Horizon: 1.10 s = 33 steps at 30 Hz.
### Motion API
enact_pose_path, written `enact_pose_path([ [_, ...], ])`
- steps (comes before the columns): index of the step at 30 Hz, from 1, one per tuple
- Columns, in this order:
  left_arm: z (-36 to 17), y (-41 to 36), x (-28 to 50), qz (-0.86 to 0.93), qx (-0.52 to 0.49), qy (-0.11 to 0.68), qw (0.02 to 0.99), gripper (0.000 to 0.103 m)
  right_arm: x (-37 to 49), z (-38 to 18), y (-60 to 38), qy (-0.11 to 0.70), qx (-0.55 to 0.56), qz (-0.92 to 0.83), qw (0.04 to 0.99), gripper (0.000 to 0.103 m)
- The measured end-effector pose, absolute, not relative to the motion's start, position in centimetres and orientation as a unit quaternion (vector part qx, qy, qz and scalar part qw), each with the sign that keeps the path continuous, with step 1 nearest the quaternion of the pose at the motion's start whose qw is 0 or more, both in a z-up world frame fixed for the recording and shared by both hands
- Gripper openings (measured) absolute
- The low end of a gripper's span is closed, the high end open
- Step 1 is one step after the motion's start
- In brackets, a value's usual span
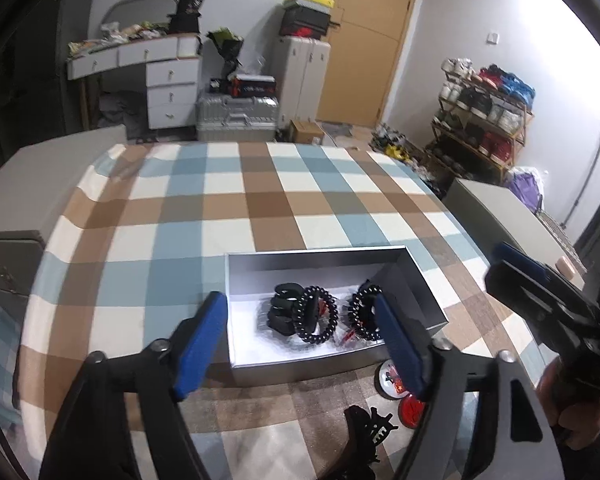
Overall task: Organize jewelry
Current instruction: 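Withdraw both grippers from the box toward the red badge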
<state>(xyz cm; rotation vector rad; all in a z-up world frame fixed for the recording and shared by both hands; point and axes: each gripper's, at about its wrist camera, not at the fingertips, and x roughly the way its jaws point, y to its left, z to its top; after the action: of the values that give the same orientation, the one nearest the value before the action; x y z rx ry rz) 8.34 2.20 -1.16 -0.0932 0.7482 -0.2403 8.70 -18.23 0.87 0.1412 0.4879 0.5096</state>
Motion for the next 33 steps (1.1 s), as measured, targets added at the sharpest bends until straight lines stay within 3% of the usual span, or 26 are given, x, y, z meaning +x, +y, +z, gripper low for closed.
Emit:
enact_pose_path([
  [2, -1.0, 2.4, 7.7, -0.106, -0.044, 0.351, 0.929, 0.082, 7.9, 1.1, -18.4, 0.231, 0.067, 0.248, 0.938, 0.084],
  [4, -0.9, 2.4, 7.2, -0.098, -0.038, 0.344, 0.933, 0.083, 7.2, 1.3, -18.4, 0.223, 0.064, 0.244, 0.942, 0.092],
  [9, -1.2, 1.8, 6.1, -0.095, -0.018, 0.337, 0.936, 0.084, 5.3, 1.5, -18.4, 0.208, 0.051, 0.239, 0.947, 0.100],
  [13, -1.3, 1.6, 4.9, -0.081, -0.002, 0.328, 0.941, 0.085, 4.4, 1.3, -18.2, 0.212, 0.041, 0.235, 0.948, 0.101],
  [17, -1.3, 1.8, 3.6, -0.068, -0.005, 0.320, 0.945, 0.099, 3.4, 0.9, -18.2, 0.215, 0.036, 0.232, 0.948, 0.103],
  [19, -1.4, 2.0, 3.0, -0.060, -0.009, 0.315, 0.947, 0.101, 3.0, 0.7, -18.3, 0.215, 0.031, 0.228, 0.949, 0.103],
  [33, -5.1, 2.8, 0.6, -0.045, -0.015, 0.361, 0.931, 0.101, 2.3, -5.5, -18.6, 0.285, -0.005, 0.199, 0.938, 0.103],
])
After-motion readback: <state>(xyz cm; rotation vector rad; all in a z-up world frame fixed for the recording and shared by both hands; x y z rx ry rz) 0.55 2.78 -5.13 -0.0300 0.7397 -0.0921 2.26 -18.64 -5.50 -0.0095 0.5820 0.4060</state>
